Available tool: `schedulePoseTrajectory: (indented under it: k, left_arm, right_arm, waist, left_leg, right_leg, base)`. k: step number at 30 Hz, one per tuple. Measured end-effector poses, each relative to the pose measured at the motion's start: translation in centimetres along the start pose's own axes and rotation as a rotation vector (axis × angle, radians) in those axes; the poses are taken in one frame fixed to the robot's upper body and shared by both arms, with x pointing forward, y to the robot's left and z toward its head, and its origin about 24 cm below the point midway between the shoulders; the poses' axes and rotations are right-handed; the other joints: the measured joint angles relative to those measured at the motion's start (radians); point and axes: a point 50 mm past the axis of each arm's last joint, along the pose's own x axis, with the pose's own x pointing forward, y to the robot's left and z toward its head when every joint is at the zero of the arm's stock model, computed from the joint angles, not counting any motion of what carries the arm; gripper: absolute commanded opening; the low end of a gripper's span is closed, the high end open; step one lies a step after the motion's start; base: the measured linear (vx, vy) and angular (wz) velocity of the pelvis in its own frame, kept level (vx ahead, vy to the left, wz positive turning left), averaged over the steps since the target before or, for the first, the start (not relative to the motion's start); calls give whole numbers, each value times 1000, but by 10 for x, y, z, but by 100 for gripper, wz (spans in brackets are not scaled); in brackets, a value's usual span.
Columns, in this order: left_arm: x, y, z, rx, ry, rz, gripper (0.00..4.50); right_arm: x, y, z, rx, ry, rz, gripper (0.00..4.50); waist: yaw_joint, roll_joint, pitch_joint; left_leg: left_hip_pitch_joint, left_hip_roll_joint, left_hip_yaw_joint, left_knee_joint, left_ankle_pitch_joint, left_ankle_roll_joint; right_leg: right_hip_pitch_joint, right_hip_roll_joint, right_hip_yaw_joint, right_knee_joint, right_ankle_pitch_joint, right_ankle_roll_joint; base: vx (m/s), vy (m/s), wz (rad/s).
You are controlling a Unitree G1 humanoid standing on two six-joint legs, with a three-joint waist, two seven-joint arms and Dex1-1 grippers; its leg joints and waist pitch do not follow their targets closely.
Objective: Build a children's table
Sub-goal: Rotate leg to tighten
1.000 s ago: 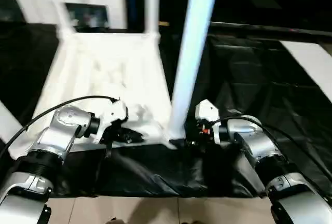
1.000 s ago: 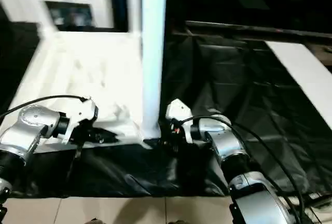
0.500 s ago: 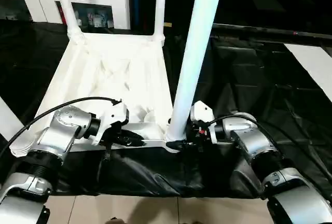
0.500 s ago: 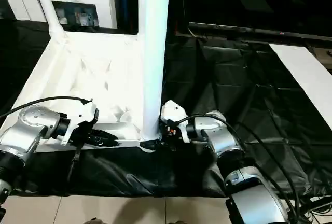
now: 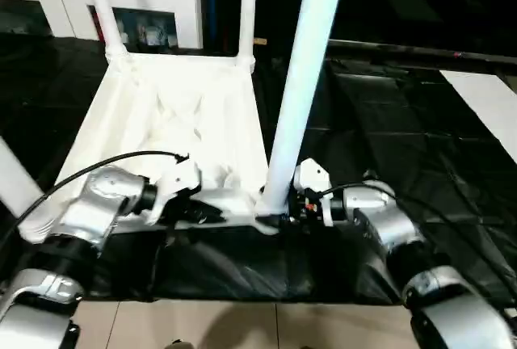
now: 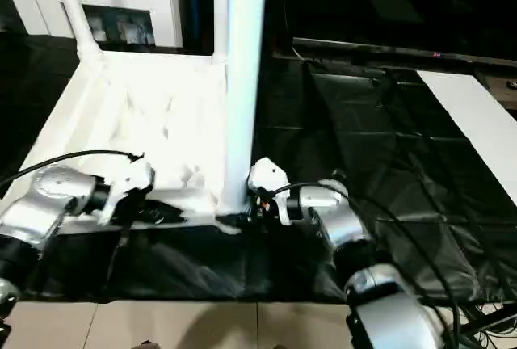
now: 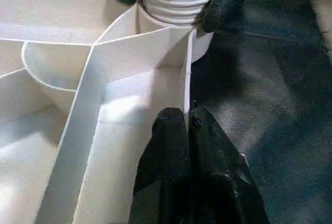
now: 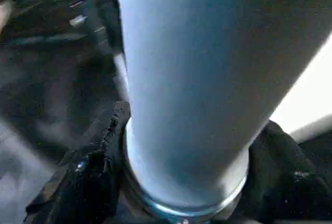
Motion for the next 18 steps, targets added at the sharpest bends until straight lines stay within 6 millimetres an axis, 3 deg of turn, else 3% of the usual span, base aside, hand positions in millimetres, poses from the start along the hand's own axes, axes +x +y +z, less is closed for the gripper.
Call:
schedulePoseTrajectory:
  k: [4,8,9,10,11,12,13,14,15,17,18]
  left_arm:
    - [24,2,6,-53,-12,102,0]
    - [46,3,14,-90,-30,157,0]
    - [48,4,16,-88,-27,172,0]
    - [49,5,17,-86,-26,180,0]
    - [51,5,18,-85,-24,182,0]
    - [52,6,18,-82,-22,182,0]
    - [51,6,19,-77,-20,183,0]
    - [50,6,19,-68,-22,182,0]
    - [47,7,19,-58,-23,177,0]
    - [42,7,20,-38,-25,154,0]
    - [40,7,20,-35,-24,150,0]
  right_arm:
    - [9,-2,-9,139,-54,-314,273]
    - [22,-2,-9,214,-76,-505,273]
    - [27,0,-7,220,-80,-521,273]
    - [32,3,-5,223,-86,-525,273]
    - [34,5,-5,226,-91,-521,273]
    - [34,5,-5,228,-90,-520,307]
    - [34,5,-5,227,-94,-518,328]
    - [33,4,-5,225,-101,-505,342]
    - [32,4,-2,226,-119,-478,342]
    - [25,3,-1,210,-141,-402,347]
    - [22,2,1,196,-147,-380,382]
  waist:
    - [-24,11,2]
    - [-56,40,10]
    - [-66,44,13]
    - [-72,45,16]
    - [-73,45,21]
    - [-63,21,21]
    - [-57,2,20]
    - [-47,-3,21]
    - [-29,4,19]
    - [-19,26,19]
    - [-21,29,17]
  left_leg:
    - [11,-1,-6,1,0,0]
    - [11,3,-32,-2,-1,1]
    - [10,5,-34,-4,-1,1]
    - [5,6,-33,-5,-1,1]
    - [7,4,-27,-5,-1,1]
    - [20,2,-2,-7,0,1]
    - [32,-5,3,-3,-2,0]
    - [26,-8,2,33,-44,5]
    - [12,-10,-14,44,-60,27]
    - [0,-8,-59,31,-45,0]
    - [-1,-1,-62,23,-36,-14]
  right_leg:
    - [14,-1,-8,-15,-1,1]
    - [42,-3,-54,-72,-1,1]
    - [46,-5,-62,-77,-1,1]
    - [46,-5,-62,-66,-5,-3]
    - [40,-6,-53,-21,-33,-18]
    - [32,-6,-20,17,-52,-23]
    - [19,-3,0,29,-51,-11]
    - [10,-4,-3,29,-49,-6]
    - [15,-6,-18,26,-49,-5]
    - [20,-5,-66,-1,-48,-5]
    - [21,-2,-71,-11,-47,-6]
  base:
    - [-29,15,-4]
    - [-55,58,-12]
    - [-58,54,-12]
    - [-98,13,-2]
    - [-98,13,-2]
    - [-38,-63,10]
    - [80,-83,16]
    - [80,-83,16]
    - [135,-24,-29]
    - [105,33,-58]
    - [45,40,-27]
